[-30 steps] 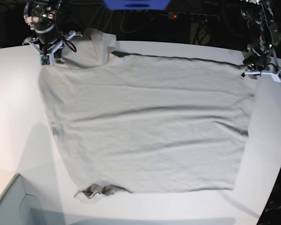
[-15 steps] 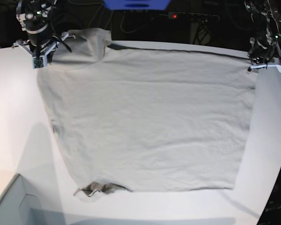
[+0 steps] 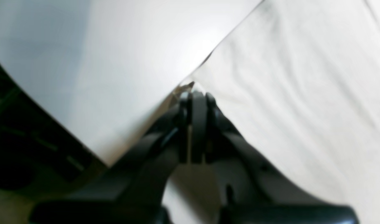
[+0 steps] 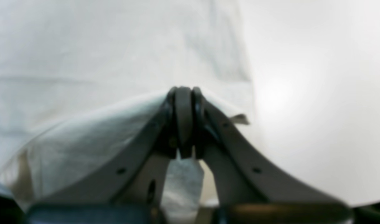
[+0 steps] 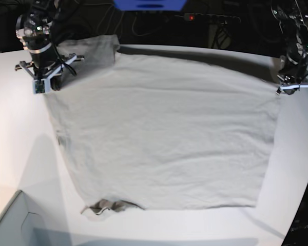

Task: Layout the t-shirt on the table in an organized manner, then fold the t-shirt properly
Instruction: 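Fold the held edge back over the shirt body with both grippers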

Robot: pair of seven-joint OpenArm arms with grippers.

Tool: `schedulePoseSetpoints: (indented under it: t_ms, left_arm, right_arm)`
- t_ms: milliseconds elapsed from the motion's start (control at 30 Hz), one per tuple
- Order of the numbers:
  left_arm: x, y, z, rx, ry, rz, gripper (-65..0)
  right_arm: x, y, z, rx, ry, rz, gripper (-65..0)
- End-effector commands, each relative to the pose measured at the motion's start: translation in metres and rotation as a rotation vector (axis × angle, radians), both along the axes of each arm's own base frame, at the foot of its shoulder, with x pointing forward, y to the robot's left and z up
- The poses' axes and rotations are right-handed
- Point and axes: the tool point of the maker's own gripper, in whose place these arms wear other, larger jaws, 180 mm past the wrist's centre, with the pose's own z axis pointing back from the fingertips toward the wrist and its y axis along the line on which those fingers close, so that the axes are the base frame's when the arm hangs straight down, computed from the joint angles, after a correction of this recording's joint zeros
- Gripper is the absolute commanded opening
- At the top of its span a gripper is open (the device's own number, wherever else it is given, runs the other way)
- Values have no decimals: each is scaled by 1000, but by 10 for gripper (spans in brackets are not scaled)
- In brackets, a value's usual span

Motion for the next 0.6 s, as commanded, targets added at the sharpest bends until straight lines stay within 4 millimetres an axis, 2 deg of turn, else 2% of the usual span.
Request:
schedulePoseSetpoints:
  t_ms: [0,267,367,567]
  left_arm:
    - [11,7,15,33,-44,-2,-649]
    - [41,10,34,43,-117,-2,-649]
    - [55,8,43,40,-152,0,-649]
    - [72,13,31,-3,-151,26,-649]
  right_arm:
    - [15,1,16,4,-72,13,-650]
    - [66,-6,48,-19,-195,26,-650]
    - [83,-9,46,-7,-204,29,-650]
    - [110,-16,36,21,-196,31,-650]
